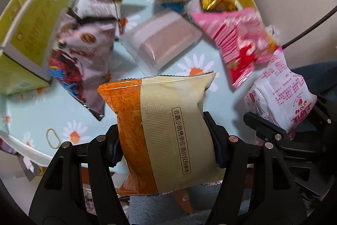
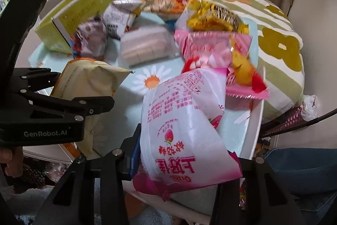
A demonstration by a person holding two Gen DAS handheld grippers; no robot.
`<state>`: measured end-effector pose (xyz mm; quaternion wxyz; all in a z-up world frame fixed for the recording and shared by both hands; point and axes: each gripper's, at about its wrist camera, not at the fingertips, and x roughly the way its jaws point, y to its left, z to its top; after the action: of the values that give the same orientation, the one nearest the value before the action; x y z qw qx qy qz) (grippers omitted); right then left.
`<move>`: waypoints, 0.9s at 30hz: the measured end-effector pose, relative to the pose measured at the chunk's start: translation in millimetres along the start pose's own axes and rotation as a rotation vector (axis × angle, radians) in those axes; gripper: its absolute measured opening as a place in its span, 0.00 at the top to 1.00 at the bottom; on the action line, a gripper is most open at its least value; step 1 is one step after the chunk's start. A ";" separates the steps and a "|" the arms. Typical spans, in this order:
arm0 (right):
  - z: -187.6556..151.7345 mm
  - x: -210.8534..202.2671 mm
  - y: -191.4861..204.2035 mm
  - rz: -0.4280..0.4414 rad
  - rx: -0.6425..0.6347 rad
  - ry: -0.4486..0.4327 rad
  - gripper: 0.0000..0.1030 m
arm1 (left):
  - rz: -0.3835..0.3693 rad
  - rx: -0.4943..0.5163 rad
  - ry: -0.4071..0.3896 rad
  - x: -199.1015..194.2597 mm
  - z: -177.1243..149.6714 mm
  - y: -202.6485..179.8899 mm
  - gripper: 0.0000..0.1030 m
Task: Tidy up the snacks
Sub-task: 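Lift both held bags and carry them over the yellow-green box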
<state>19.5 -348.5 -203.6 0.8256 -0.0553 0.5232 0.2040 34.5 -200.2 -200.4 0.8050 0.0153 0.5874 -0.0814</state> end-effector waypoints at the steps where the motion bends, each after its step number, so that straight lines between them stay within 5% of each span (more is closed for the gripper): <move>1: 3.0 -6.0 -0.4 0.005 -0.001 -0.012 0.59 | -0.001 -0.004 -0.018 -11.1 1.0 1.2 0.38; 13: 73.9 -68.5 29.9 0.047 -0.079 -0.170 0.60 | 0.009 -0.086 -0.216 -116.9 34.6 42.2 0.38; 27: 220.9 -51.7 142.8 0.141 -0.102 -0.283 0.60 | 0.079 -0.156 -0.299 -155.7 116.6 220.1 0.38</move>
<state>129.8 -165.5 -41.7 0.8708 -0.0310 0.3932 0.2935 131.0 20.5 -32.3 0.8847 -0.0364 0.4648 -0.0049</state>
